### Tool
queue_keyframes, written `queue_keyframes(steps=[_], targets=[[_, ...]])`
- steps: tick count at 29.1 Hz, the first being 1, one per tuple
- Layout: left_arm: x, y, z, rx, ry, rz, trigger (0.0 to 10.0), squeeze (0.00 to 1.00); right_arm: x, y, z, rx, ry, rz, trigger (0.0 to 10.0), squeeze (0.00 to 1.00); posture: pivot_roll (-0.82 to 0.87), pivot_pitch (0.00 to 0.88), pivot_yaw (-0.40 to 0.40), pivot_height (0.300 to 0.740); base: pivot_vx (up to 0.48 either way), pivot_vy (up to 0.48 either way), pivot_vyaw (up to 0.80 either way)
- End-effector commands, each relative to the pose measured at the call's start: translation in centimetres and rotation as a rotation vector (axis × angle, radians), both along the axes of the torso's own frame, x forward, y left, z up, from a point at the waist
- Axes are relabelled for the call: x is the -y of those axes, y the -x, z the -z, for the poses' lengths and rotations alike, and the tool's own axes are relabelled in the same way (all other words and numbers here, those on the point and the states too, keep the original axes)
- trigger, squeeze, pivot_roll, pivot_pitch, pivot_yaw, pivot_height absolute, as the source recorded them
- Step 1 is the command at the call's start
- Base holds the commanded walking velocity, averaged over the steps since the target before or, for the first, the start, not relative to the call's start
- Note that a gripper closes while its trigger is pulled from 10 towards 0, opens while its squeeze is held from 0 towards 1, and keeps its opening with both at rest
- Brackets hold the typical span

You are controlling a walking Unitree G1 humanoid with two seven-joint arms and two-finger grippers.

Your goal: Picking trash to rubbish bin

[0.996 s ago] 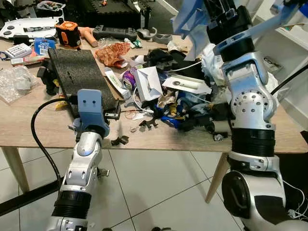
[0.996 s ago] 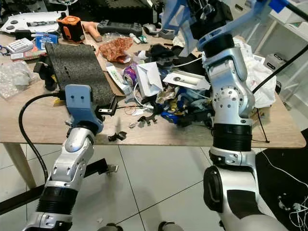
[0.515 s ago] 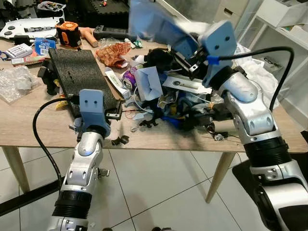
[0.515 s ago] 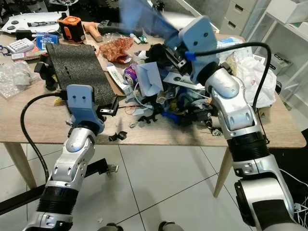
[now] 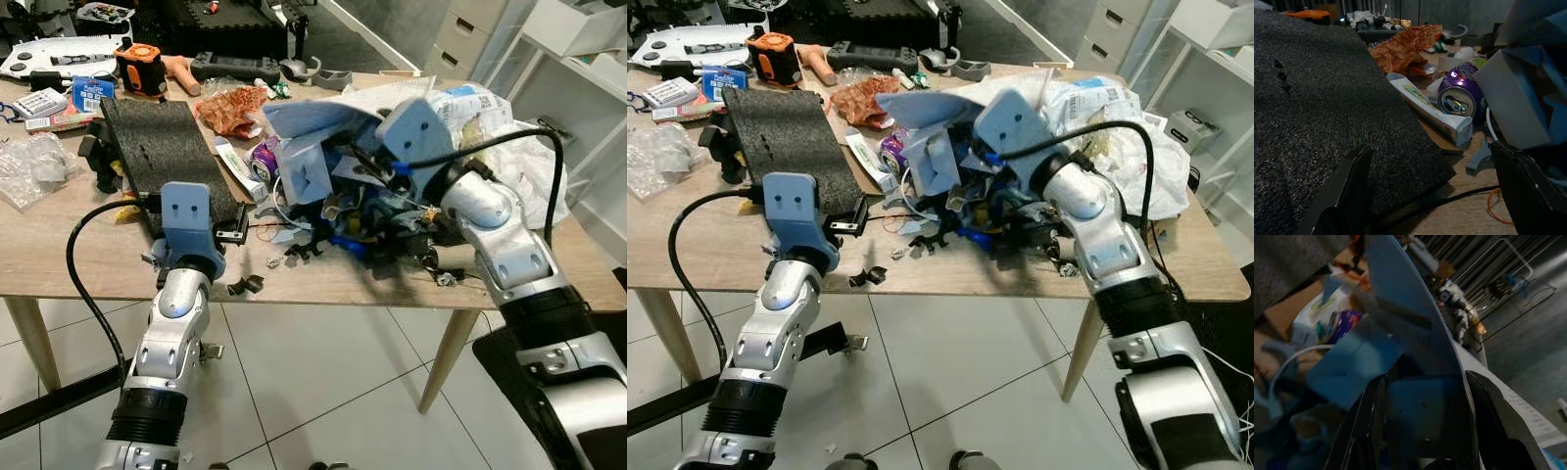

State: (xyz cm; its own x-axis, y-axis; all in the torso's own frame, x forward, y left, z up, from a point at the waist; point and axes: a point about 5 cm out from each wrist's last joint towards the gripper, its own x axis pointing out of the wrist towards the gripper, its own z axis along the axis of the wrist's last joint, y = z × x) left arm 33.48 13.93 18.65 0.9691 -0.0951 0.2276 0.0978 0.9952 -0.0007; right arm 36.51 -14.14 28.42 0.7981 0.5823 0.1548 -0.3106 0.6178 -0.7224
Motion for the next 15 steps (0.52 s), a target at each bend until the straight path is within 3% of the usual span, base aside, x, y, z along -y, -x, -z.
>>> queue_keyframes(steps=[1,2,3,6,7,11,15], targets=[[0.1,0.2,0.6,-0.016,-0.001,-0.001,10.0,0.0,0.3,0.0,0.5,-0.013,0.023,0.004,10.0,0.26,0.0,0.195,-0.065,0.74,0.0,0.0,0.0],[0.1,0.2,0.6,-0.016,-0.001,-0.001,10.0,0.0,0.3,0.0,0.5,-0.013,0.023,0.004,10.0,0.26,0.0,0.195,-0.065,0.74,0.0,0.0,0.0],[0.2,0.2,0.6,-0.017,0.001,0.002,10.0,0.0,0.7,-0.1,1.1,-0.032,0.031,0.027,10.0,1.0,0.0,0.199,-0.065,0.74,0.0,0.0,0.0],[0.3,0.1,0.6,-0.017,0.0,0.005,10.0,0.0,0.9,-0.4,1.6,-0.038,0.049,0.052,10.0,1.0,0.0,0.199,-0.065,0.74,0.0,0.0,0.0],[0.3,0.2,0.6,-0.016,0.006,0.002,10.0,0.0,1.2,-0.5,2.4,-0.046,0.074,0.078,10.0,0.0,0.0,0.181,-0.059,0.74,0.0,0.0,0.0],[0.4,0.2,0.6,-0.015,0.006,0.004,10.0,0.0,1.4,-0.5,3.0,-0.045,0.091,0.094,10.0,0.0,0.0,0.181,-0.059,0.74,0.0,0.0,0.0],[0.3,0.2,0.6,-0.017,0.004,0.001,10.0,0.0,1.2,-0.5,3.5,-0.064,0.04,0.08,10.0,0.0,0.0,0.18,-0.061,0.74,0.0,0.0,0.0]])
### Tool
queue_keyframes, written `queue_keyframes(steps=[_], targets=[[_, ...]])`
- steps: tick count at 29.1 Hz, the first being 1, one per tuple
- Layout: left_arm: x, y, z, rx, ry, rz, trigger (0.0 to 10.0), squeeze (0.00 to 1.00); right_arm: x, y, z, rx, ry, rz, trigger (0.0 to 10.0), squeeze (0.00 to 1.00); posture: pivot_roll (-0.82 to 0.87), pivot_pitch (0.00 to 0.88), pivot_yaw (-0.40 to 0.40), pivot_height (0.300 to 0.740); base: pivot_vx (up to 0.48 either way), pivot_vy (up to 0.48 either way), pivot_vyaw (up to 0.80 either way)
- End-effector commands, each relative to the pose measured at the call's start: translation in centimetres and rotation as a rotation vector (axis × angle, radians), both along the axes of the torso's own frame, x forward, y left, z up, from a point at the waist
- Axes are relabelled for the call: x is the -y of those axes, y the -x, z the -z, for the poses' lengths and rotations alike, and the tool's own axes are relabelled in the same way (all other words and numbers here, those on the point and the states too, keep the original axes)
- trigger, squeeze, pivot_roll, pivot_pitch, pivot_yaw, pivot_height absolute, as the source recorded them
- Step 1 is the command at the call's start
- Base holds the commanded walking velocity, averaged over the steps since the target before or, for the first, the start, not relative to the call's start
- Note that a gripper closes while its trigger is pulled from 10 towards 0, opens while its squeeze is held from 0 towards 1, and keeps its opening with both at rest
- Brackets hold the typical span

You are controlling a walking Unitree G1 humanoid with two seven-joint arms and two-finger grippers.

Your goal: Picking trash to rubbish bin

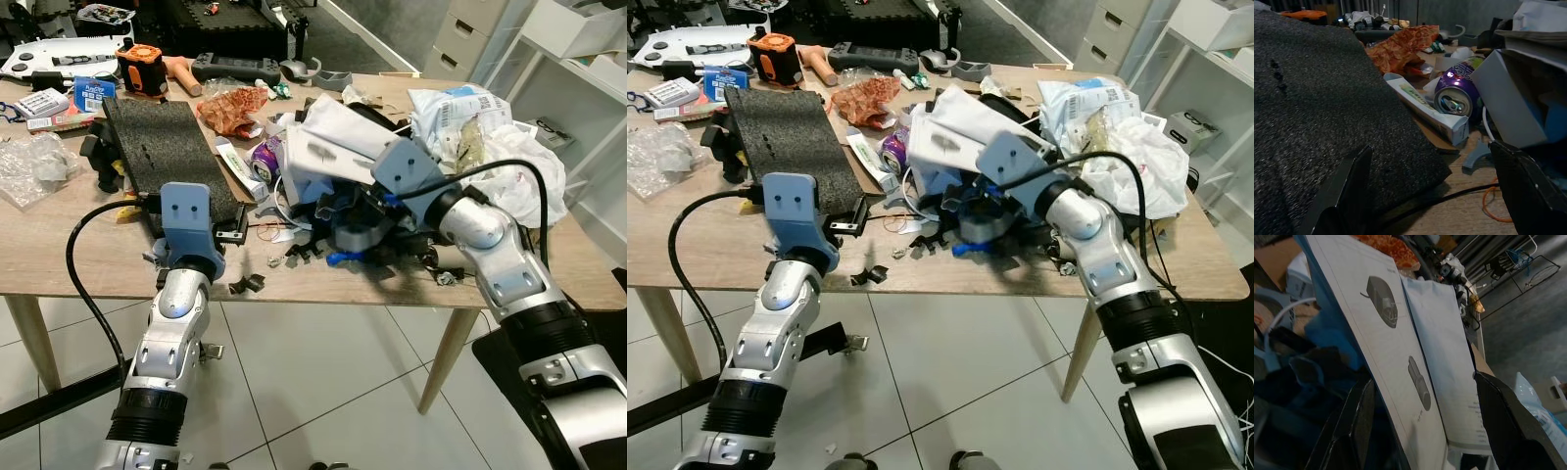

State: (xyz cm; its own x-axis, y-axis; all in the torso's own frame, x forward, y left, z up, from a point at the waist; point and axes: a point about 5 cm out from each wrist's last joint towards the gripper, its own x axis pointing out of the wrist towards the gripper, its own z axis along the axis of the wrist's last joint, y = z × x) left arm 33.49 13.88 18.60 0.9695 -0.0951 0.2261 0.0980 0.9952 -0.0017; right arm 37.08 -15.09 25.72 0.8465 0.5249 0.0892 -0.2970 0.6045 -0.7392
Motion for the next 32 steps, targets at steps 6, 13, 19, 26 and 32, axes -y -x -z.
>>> queue_keyframes(steps=[6,13,19,26,32], targets=[[0.2,0.1,0.4,-0.012,0.008,-0.002,10.0,0.0,-0.5,-0.1,0.2,-0.014,-0.105,-0.042,10.0,0.0,0.0,0.178,-0.065,0.74,0.0,0.0,0.0],[0.1,0.1,0.3,-0.005,0.011,-0.012,10.0,0.0,-1.5,0.1,-0.2,-0.031,-0.175,-0.128,0.0,0.0,0.0,0.18,-0.076,0.74,0.0,0.0,0.0],[-0.1,0.2,0.3,-0.002,0.012,-0.023,10.0,0.0,-1.8,0.1,0.5,-0.053,-0.233,-0.142,0.0,0.0,0.01,0.175,-0.078,0.74,0.0,0.0,0.0],[-0.2,0.1,0.3,-0.003,0.011,-0.026,10.0,0.0,-2.2,-0.1,-0.7,-0.041,-0.392,-0.151,2.1,0.0,0.01,0.165,-0.072,0.74,0.0,0.0,0.0],[0.5,-0.1,-0.3,0.022,0.025,-0.001,10.0,0.0,-3.9,0.8,1.9,-0.205,-0.251,-0.255,10.0,0.0,0.0,0.185,-0.085,0.74,0.0,0.0,0.0]])
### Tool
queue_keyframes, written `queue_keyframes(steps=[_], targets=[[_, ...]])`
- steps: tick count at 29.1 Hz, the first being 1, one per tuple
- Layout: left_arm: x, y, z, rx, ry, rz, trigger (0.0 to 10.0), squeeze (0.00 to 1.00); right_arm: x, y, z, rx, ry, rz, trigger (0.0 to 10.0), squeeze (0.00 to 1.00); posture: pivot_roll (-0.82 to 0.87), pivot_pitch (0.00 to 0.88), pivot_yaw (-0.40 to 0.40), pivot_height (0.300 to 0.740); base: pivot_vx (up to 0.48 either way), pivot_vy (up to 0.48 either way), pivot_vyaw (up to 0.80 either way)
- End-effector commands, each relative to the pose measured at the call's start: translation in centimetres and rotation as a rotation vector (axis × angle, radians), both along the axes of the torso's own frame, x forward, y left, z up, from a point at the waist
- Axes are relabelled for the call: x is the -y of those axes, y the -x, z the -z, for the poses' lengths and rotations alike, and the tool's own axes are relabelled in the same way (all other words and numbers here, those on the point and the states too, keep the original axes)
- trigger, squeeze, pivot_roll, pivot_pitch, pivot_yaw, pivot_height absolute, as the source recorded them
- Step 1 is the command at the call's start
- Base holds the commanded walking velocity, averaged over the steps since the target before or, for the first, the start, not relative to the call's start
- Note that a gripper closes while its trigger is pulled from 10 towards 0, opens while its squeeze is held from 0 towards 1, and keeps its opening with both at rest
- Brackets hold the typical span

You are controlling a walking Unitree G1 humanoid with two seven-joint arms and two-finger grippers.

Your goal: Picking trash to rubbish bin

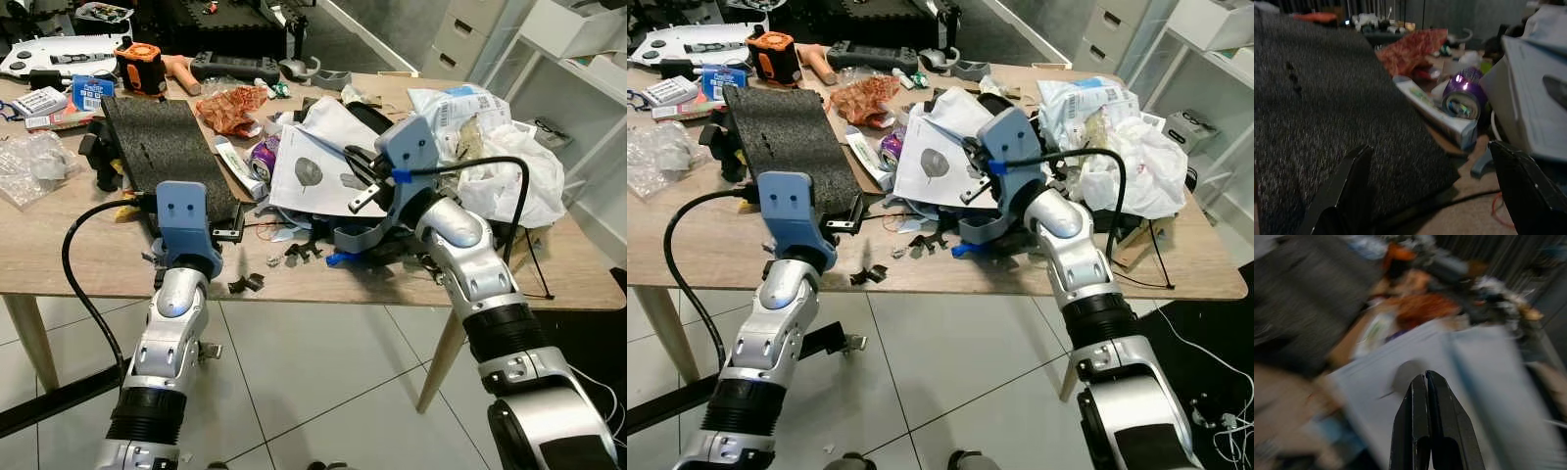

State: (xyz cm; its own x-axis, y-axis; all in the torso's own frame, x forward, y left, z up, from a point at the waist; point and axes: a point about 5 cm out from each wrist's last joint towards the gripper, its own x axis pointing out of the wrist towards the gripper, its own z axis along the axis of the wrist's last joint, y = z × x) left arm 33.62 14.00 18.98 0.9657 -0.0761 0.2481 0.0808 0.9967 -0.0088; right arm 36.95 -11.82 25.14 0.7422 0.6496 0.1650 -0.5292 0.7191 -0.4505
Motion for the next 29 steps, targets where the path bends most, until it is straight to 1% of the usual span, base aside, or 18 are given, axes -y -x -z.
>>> queue_keyframes(steps=[1,2,3,4,5,7,9,11,15,18,19,20,21,24,27,28,29], targets=[[0.6,0.0,0.1,0.001,0.016,0.017,10.0,0.0,-0.6,0.6,1.4,-0.035,0.083,-0.06,10.0,0.0,0.0,0.185,-0.085,0.74,0.0,0.0,0.0],[0.8,0.0,0.1,0.001,0.02,0.018,10.0,0.0,-0.8,0.9,1.5,-0.039,0.094,-0.085,10.0,0.0,0.0,0.183,-0.094,0.74,0.0,0.0,0.0],[0.9,0.0,0.1,-0.001,0.019,0.018,10.0,0.0,-0.8,1.1,1.5,-0.038,0.087,-0.094,10.0,1.0,0.0,0.183,-0.094,0.74,0.0,0.0,0.0],[0.8,0.0,0.2,-0.004,0.002,0.011,10.0,0.0,-1.2,1.4,1.3,-0.03,0.072,-0.126,10.0,1.0,0.02,0.201,-0.096,0.74,0.0,0.0,0.0],[0.8,0.0,0.2,-0.004,0.002,0.011,10.0,0.0,-1.2,1.4,1.3,-0.03,0.072,-0.126,10.0,1.0,0.02,0.201,-0.096,0.74,0.0,0.0,0.0],[0.6,0.1,0.2,-0.005,0.002,0.006,10.0,0.0,-1.4,1.6,1.3,-0.02,0.082,-0.136,10.0,1.0,0.03,0.202,-0.089,0.74,0.0,0.0,0.0],[0.1,0.1,0.3,-0.017,-0.023,0.007,10.0,0.0,-2.1,1.9,1.5,-0.012,0.103,-0.154,10.0,1.0,0.03,0.196,-0.082,0.74,0.0,0.0,0.0],[0.0,0.0,0.4,-0.017,-0.051,0.015,10.0,0.0,-2.6,2.0,1.5,-0.014,0.114,-0.171,10.0,1.0,0.04,0.209,-0.079,0.74,0.0,0.0,0.0],[0.1,-0.2,-0.1,-0.008,-0.053,0.018,10.0,0.0,-3.0,2.3,1.3,-0.01,0.136,-0.198,10.0,1.0,0.04,0.213,-0.071,0.74,0.0,0.0,0.0],[0.2,-0.4,0.0,-0.012,-0.06,0.021,10.0,0.0,-3.1,2.4,1.2,-0.002,0.157,-0.187,10.0,1.0,0.04,0.218,-0.072,0.74,0.0,0.0,0.0],[0.4,-0.3,0.1,-0.015,-0.054,0.026,10.0,0.0,-3.1,2.5,1.4,-0.005,0.18,-0.182,10.0,0.87,0.04,0.21,-0.067,0.74,0.0,0.0,0.0],[0.5,-0.2,0.1,-0.016,-0.05,0.028,10.0,0.0,-3.0,2.5,1.6,-0.007,0.198,-0.179,10.0,0.87,0.04,0.21,-0.067,0.74,0.0,0.0,0.0],[0.7,-0.2,0.1,-0.018,-0.049,0.033,10.0,0.0,-3.1,2.6,1.9,-0.008,0.23,-0.183,10.0,0.0,0.04,0.202,-0.055,0.74,0.0,0.0,0.0],[1.2,-0.2,0.2,-0.02,-0.068,0.058,10.0,0.0,-3.1,3.0,2.5,-0.033,0.273,-0.211,10.0,0.0,0.04,0.219,-0.057,0.74,0.0,0.0,0.0],[1.4,-0.3,0.2,-0.017,-0.084,0.069,10.0,0.0,-3.3,3.5,3.2,-0.06,0.291,-0.25,10.0,0.0,0.05,0.219,-0.053,0.74,0.0,0.0,0.0],[1.4,-0.3,0.1,-0.016,-0.078,0.066,10.0,0.0,-3.4,3.8,3.4,-0.067,0.302,-0.269,10.0,0.0,0.06,0.197,-0.046,0.74,0.0,0.0,0.0],[1.4,-0.3,0.0,-0.016,-0.074,0.064,10.0,0.0,-3.5,4.0,3.5,-0.072,0.31,-0.282,10.0,0.0,0.06,0.197,-0.046,0.74,0.0,0.0,0.0]])
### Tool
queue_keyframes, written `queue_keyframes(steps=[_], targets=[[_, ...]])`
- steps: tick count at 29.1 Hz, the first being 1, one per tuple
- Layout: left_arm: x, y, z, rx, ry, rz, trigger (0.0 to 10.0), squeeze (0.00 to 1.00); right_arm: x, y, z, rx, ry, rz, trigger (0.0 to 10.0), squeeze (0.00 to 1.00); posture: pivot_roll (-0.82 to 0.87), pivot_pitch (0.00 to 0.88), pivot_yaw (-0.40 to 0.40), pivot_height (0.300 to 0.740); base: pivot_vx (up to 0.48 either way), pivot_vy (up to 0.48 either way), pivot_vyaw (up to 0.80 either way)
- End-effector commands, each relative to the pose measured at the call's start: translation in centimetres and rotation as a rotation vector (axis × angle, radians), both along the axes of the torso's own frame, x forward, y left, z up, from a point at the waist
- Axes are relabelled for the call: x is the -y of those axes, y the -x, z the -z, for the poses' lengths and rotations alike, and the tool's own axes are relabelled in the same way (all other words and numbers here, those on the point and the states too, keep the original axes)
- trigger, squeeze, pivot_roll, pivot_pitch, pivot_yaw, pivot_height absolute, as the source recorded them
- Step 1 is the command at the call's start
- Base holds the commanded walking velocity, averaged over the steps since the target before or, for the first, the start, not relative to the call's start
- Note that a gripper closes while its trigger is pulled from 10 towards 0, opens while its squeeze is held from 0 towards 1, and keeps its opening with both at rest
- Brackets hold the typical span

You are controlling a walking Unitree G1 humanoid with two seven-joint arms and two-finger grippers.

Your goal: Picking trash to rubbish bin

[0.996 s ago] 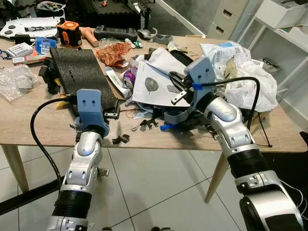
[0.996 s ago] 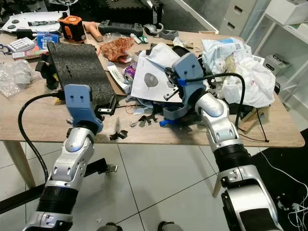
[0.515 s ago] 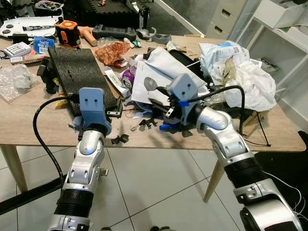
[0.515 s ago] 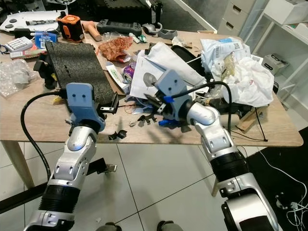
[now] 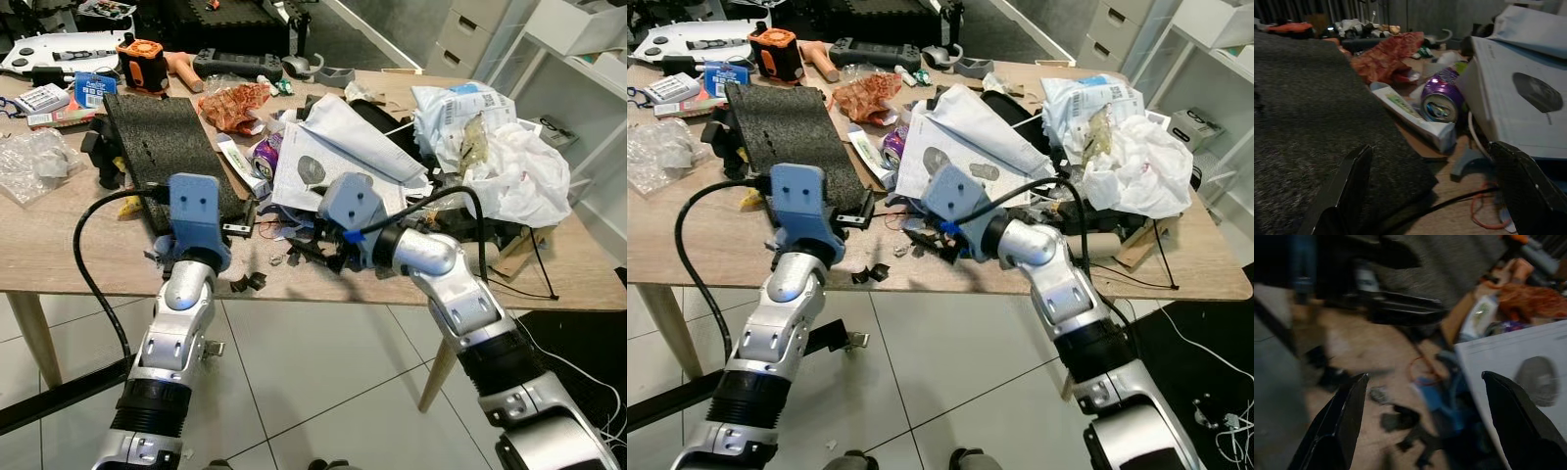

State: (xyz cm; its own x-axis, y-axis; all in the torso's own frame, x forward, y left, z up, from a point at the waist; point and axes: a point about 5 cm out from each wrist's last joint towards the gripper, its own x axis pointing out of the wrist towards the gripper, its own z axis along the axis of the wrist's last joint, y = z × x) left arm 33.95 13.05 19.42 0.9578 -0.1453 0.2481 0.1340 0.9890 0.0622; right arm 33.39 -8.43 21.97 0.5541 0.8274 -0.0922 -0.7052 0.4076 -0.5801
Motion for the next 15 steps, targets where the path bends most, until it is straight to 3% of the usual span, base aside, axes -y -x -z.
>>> queue_keyframes(steps=[1,10,15], targets=[[0.3,0.0,0.4,-0.022,-0.006,0.009,10.0,0.0,-0.2,0.7,0.4,-0.02,0.025,-0.041,10.0,0.0,0.06,0.209,-0.053,0.74,0.0,0.0,0.0],[0.2,-0.2,0.3,-0.017,-0.019,0.014,10.0,0.0,-0.3,1.4,0.7,-0.009,0.147,-0.113,10.0,0.0,0.07,0.206,-0.052,0.74,0.0,0.0,0.0],[0.4,0.0,0.6,-0.027,-0.038,0.021,10.0,0.0,0.4,0.6,3.2,0.005,0.284,0.004,10.0,0.0,0.06,0.199,-0.04,0.74,0.0,0.0,0.0]])
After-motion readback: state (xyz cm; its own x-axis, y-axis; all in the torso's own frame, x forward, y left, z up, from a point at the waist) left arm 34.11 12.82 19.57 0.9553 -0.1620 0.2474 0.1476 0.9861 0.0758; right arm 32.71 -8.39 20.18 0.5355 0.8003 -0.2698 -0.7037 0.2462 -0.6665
